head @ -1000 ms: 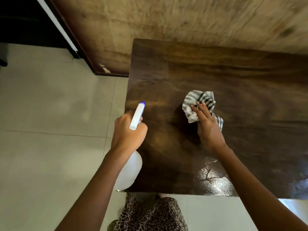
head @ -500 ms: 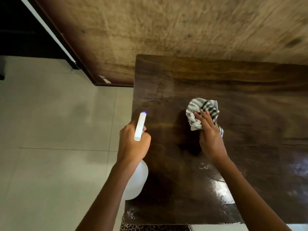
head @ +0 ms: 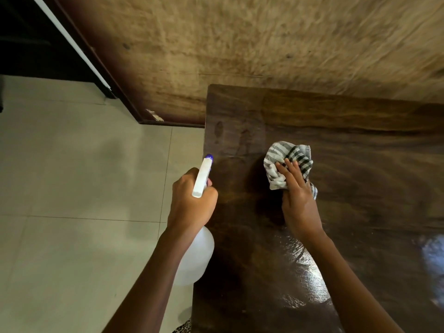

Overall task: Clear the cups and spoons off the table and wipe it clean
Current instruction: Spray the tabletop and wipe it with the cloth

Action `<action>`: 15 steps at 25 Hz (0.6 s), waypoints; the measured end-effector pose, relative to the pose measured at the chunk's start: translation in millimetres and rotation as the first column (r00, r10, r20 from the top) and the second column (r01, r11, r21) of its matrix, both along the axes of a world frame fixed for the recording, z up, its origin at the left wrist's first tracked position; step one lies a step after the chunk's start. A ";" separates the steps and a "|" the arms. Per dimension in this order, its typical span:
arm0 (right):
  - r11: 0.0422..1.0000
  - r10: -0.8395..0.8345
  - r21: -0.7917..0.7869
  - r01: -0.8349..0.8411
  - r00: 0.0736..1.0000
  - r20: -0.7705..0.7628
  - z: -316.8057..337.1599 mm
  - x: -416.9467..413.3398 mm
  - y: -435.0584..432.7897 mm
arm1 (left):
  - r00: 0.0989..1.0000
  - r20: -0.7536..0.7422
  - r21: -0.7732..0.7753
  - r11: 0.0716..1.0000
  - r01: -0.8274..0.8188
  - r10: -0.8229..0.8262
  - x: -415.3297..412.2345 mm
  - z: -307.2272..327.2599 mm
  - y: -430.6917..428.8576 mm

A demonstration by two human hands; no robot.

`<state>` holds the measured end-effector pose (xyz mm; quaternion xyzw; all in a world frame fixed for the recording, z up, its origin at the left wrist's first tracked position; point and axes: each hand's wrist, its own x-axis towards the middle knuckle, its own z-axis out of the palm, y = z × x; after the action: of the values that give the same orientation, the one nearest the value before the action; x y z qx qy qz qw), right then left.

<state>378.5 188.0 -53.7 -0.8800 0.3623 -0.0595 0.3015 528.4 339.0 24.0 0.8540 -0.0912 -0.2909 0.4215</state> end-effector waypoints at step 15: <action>0.990 -0.090 0.108 0.089 0.996 -0.002 -18.0 24.2 -47.8 | 0.972 0.198 -0.131 0.986 -0.101 0.126 3.6 -2.3 -41.0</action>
<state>402.7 140.2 -71.7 -0.8451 0.4036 -0.0546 0.3462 532.0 298.0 21.7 0.8565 -0.1025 -0.1705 0.4763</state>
